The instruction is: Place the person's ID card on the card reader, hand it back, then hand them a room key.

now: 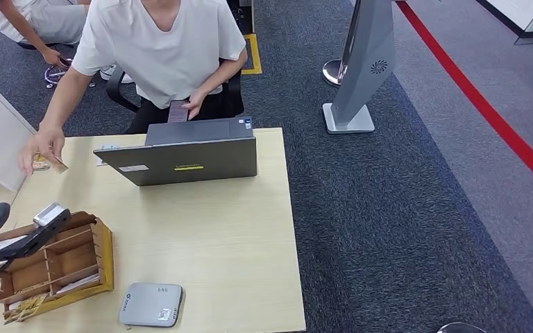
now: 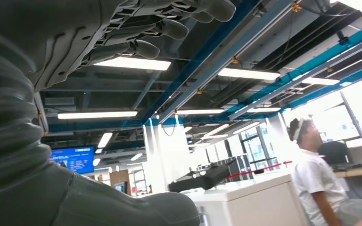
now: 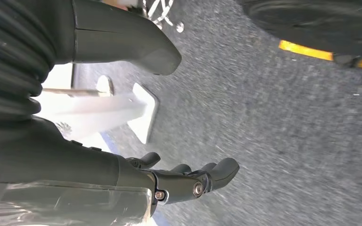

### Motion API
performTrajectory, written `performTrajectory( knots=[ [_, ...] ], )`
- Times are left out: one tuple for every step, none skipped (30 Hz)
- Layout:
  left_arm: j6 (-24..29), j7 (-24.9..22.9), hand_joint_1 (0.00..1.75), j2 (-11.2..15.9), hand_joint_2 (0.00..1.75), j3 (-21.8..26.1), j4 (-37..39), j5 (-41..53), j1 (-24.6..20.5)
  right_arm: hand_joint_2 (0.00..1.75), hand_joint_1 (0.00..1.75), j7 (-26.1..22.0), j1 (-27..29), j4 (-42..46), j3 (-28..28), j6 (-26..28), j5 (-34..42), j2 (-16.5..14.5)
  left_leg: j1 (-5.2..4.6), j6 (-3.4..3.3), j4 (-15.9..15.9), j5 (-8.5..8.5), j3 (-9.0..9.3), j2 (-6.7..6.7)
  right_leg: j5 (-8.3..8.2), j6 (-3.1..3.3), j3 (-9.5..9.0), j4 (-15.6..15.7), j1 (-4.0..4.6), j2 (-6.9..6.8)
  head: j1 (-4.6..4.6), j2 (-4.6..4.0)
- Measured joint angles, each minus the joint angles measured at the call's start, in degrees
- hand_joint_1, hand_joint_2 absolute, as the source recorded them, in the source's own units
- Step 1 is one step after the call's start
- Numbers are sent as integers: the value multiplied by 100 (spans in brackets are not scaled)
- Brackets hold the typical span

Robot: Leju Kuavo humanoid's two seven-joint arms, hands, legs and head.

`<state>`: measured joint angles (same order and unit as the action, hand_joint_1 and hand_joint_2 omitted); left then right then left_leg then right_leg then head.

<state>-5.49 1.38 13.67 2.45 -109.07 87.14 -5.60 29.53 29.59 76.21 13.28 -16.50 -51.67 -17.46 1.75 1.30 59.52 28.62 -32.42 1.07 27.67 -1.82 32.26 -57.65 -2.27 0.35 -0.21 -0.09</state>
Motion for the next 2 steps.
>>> performTrajectory(
  knots=[
    [134, 153, 0, -40, 175, 272, -76, -99, 217, 175, 0, 98, 42, 42, -42, 42, 87, 0, 0, 1, -2, 2, -2, 0, 1, 0, 1, 0, 0, 0, 0, 0],
    [205, 227, 0, -60, 175, 412, -113, -153, 327, 175, 0, 151, 63, 65, -65, 64, 132, 0, 0, 2, -2, 2, -2, 0, 2, 0, 3, 0, 0, 0, 0, 0]
  ],
)
